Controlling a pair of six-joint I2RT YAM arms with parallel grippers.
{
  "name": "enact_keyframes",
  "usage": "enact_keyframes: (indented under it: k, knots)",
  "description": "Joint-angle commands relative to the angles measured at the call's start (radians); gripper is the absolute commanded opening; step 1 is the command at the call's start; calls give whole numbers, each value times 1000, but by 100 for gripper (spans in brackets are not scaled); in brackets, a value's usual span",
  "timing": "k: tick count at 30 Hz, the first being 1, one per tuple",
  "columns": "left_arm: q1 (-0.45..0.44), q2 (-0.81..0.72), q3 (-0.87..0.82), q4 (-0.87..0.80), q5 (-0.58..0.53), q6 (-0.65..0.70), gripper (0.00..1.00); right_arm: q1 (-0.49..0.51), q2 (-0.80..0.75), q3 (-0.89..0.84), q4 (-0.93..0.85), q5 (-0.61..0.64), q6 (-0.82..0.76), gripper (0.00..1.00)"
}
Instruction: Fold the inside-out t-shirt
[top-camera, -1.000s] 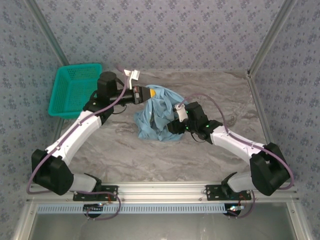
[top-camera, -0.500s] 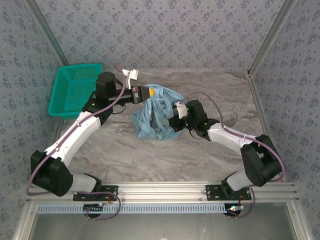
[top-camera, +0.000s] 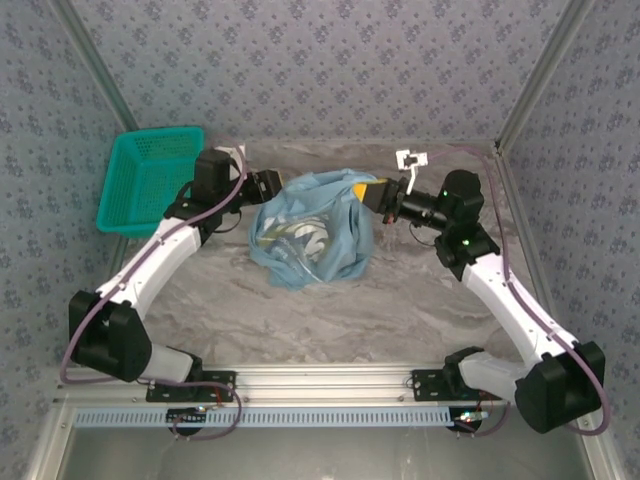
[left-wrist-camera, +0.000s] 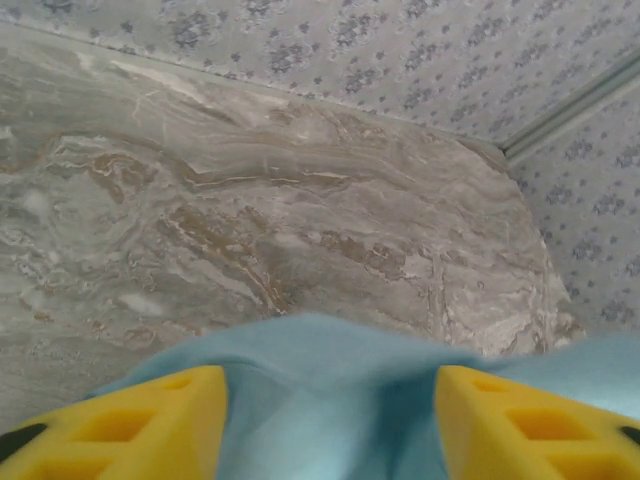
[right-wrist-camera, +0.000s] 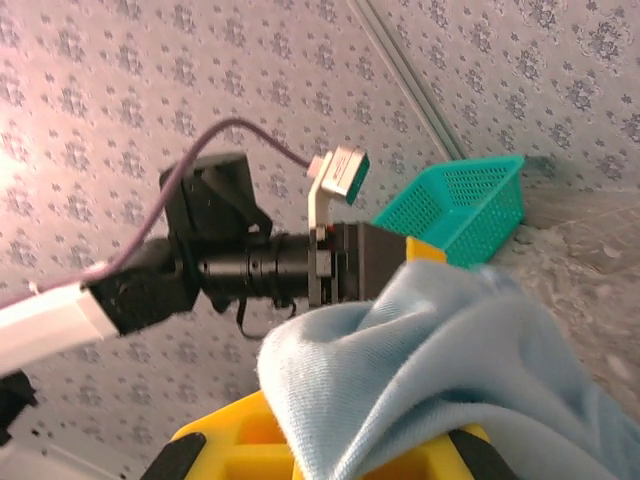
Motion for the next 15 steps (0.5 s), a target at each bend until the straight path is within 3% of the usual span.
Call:
enact_keyframes:
  k: [1, 5, 10, 13, 15]
  knots:
    - [-34, -122, -59, 18, -47, 65, 66, -7, 49, 42, 180, -1, 217, 0]
    - [-89, -238, -137, 7, -99, 127, 79, -3, 81, 100, 133, 83, 213, 0]
    - [-244, -297, -223, 118, 15, 176, 77, 16, 95, 153, -5, 196, 167, 0]
    - [-381, -252, -236, 163, 4, 222, 76, 19, 105, 156, -21, 238, 186, 0]
    - [-457, -192, -219, 164, -60, 273, 77, 20, 114, 157, -8, 246, 201, 0]
